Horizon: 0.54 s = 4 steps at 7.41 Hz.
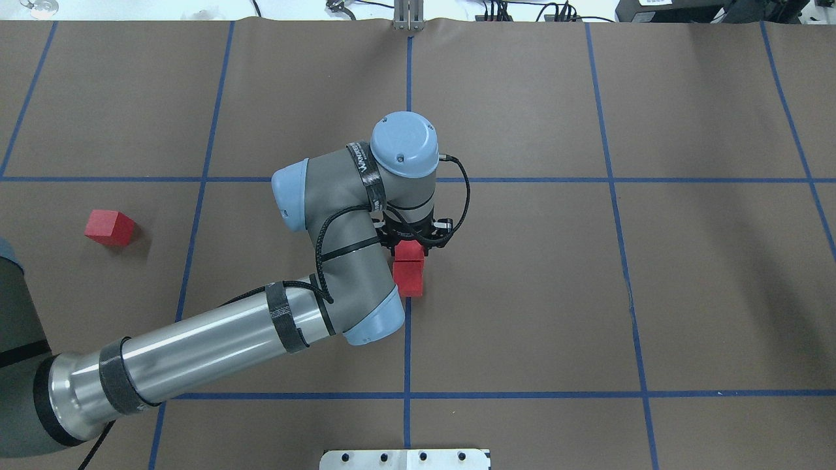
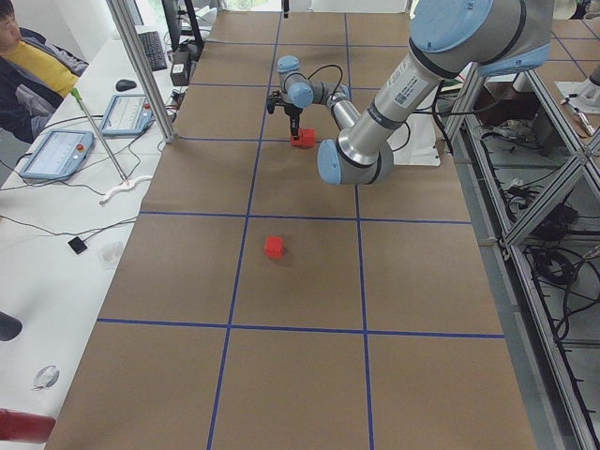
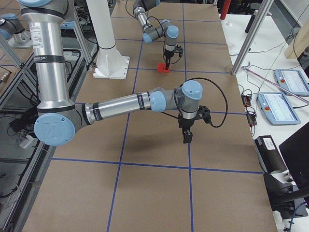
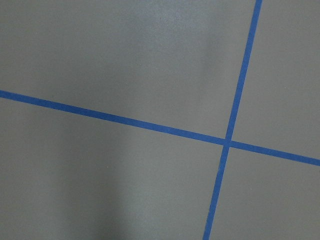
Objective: Form red blocks into L shape at center
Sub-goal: 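Lower the red cube beside the centre cube, farther from the robot, and adjust it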
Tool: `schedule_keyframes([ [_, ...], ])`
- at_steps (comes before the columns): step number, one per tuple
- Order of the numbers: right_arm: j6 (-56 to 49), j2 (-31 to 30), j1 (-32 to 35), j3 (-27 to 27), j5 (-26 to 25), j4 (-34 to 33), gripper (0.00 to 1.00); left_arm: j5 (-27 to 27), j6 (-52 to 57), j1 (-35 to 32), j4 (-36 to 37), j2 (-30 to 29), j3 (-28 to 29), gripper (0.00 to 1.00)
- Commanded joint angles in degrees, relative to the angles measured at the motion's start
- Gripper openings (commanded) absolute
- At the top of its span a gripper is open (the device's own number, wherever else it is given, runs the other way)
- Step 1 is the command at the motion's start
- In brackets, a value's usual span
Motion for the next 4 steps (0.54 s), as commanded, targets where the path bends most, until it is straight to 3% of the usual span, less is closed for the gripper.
schedule_keyframes([
  [1,0.0,0.0,0.0,0.0,0.0,0.0,0.99,0.0,0.0,0.0,-0.02,0.0,0.01,0.46],
  [4,0.0,0.09,0.0,0.0,-0.09,0.0,0.99,0.0,0.0,0.0,-0.02,0.0,-0.07,0.62],
])
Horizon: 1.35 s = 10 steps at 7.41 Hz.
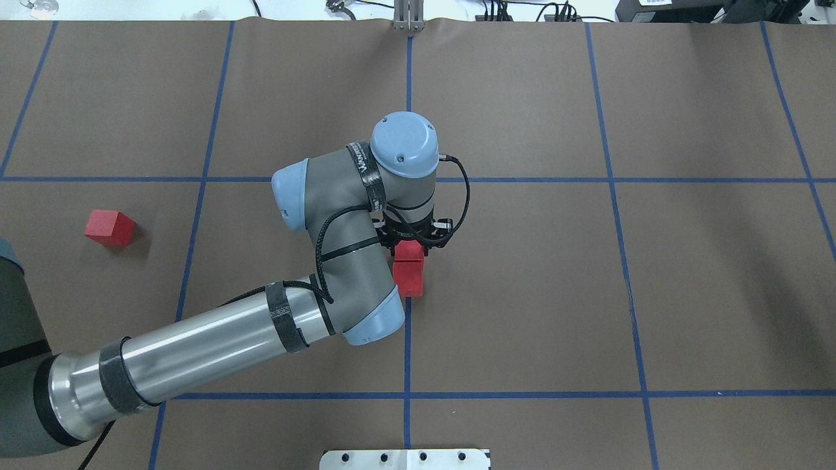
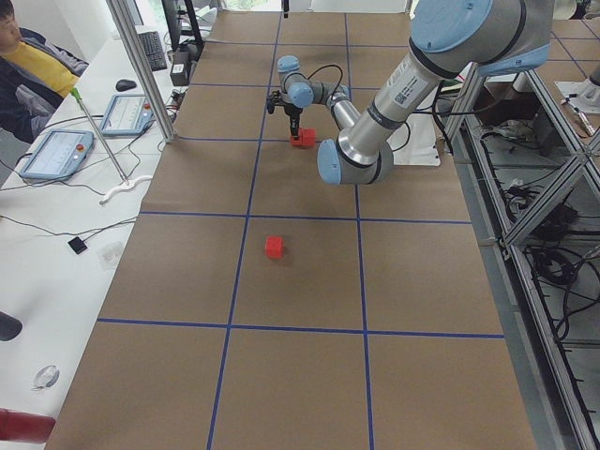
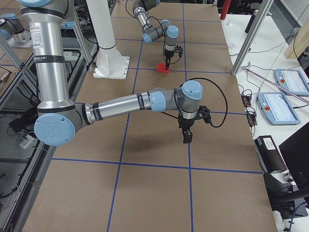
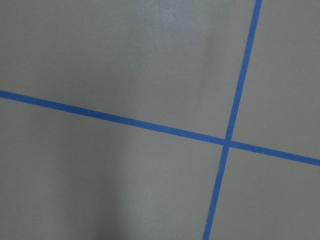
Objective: Form red blocks into L shape at center
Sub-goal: 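Lower the red cube beside the centre cube, farther from the robot, and adjust it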
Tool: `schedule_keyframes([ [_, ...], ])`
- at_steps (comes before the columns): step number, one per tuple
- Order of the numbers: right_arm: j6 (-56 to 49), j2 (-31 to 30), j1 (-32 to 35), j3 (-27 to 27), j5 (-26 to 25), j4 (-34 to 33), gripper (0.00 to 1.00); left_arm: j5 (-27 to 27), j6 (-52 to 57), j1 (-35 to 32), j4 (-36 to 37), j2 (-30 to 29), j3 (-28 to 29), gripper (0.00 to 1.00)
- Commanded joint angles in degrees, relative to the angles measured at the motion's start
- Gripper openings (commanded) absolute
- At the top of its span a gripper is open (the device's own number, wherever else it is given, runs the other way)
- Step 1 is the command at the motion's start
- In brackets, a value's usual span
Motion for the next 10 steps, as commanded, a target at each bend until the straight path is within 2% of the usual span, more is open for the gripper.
schedule_keyframes([
  [1,0.0,-0.01,0.0,0.0,-0.01,0.0,0.99,-0.02,0.0,0.0,0.0,0.0,0.04,0.65],
  [8,0.0,0.07,0.0,0.0,-0.01,0.0,0.99,-0.02,0.17,0.09,0.0,0.44,-0.05,0.72],
  [9,0.09,0.07,0.0,-0.09,-0.01,0.0,0.99,-0.11,0.26,0.09,0.08,0.44,-0.22,1.0],
  [10,0.0,0.16,0.0,-0.09,-0.01,0.0,0.99,-0.28,0.26,-0.09,0.26,0.79,-2.57,1.0],
])
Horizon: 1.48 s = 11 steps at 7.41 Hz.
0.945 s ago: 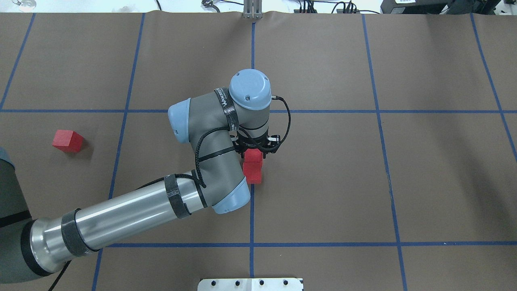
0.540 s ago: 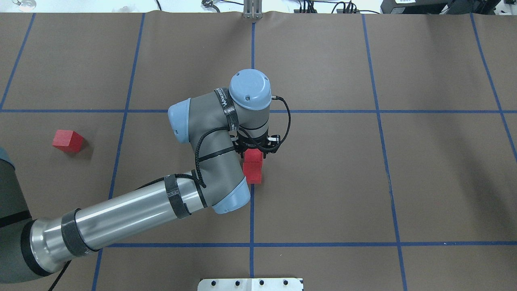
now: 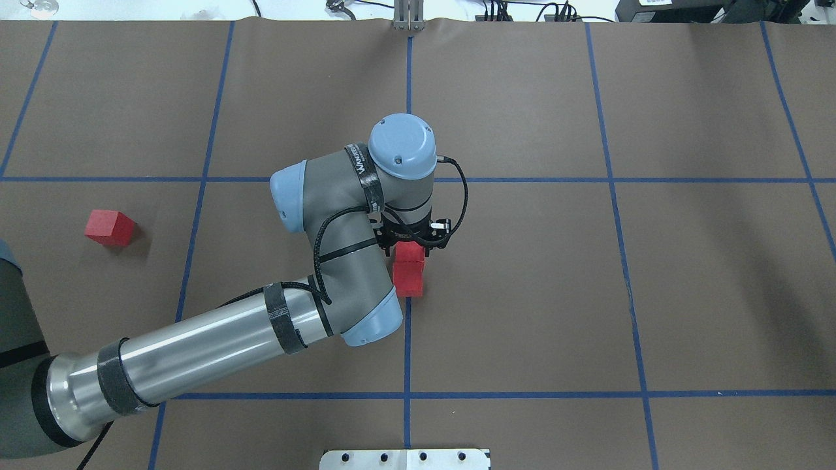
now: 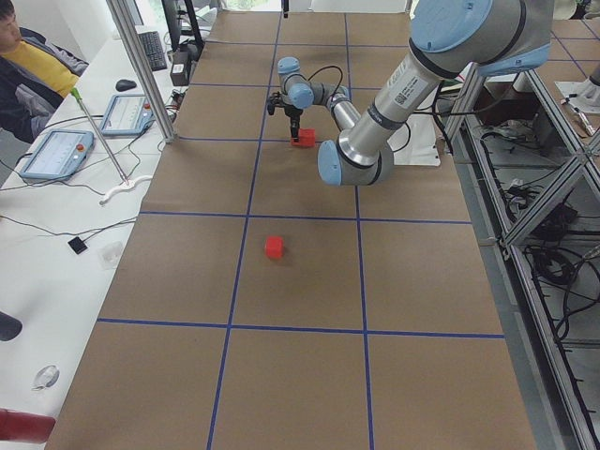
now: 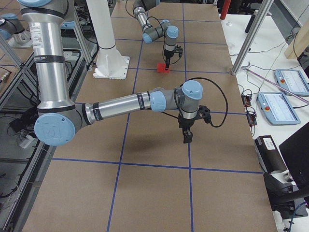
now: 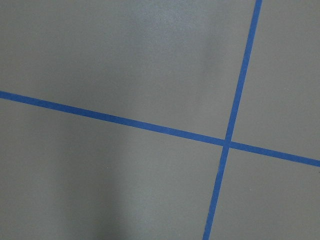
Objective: Form red blocks into L shape at center
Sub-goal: 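Release the cube and move the left gripper to the last red cube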
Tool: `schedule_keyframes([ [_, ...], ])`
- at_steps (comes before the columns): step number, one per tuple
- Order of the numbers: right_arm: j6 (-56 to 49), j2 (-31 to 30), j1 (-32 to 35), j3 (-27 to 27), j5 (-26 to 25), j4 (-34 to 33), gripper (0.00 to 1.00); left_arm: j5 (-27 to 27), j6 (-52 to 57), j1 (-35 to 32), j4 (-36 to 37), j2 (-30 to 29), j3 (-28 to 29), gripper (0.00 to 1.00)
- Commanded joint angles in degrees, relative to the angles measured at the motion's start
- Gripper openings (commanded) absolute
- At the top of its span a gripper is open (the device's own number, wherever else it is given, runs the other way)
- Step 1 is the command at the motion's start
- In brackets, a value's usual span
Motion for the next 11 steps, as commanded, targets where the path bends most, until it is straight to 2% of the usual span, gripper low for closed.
schedule_keyframes([
  [1,-0.04,0.07,0.0,-0.03,0.0,0.0,0.99,-0.35,0.06,-0.13,0.69,1.08,-4.28,1.0],
  [3,-0.04,0.15,0.0,-0.03,0.0,0.0,0.99,-0.52,0.32,-1.09,1.49,3.96,-8.58,1.0],
  [4,0.05,0.33,0.0,-0.12,0.0,0.0,0.99,-0.53,5.63,-1.53,1.66,8.69,-13.83,1.0],
  [6,0.05,0.5,0.0,-0.12,-0.09,0.0,0.99,-0.53,17.22,-5.37,1.4,22.99,-25.69,1.0],
  [7,0.05,0.59,0.0,-0.21,-0.09,0.0,0.99,-0.7,24.16,-8.79,0.88,29.5,-28.7,1.0],
  [9,0.05,0.59,0.0,-0.21,0.0,0.0,0.99,-0.79,29.49,-15.66,-0.08,39.01,-32.5,1.0],
  [11,0.05,0.59,0.0,-0.21,0.0,0.0,0.99,-0.96,29.5,-19.45,-1.59,44.4,-32.08,1.0],
])
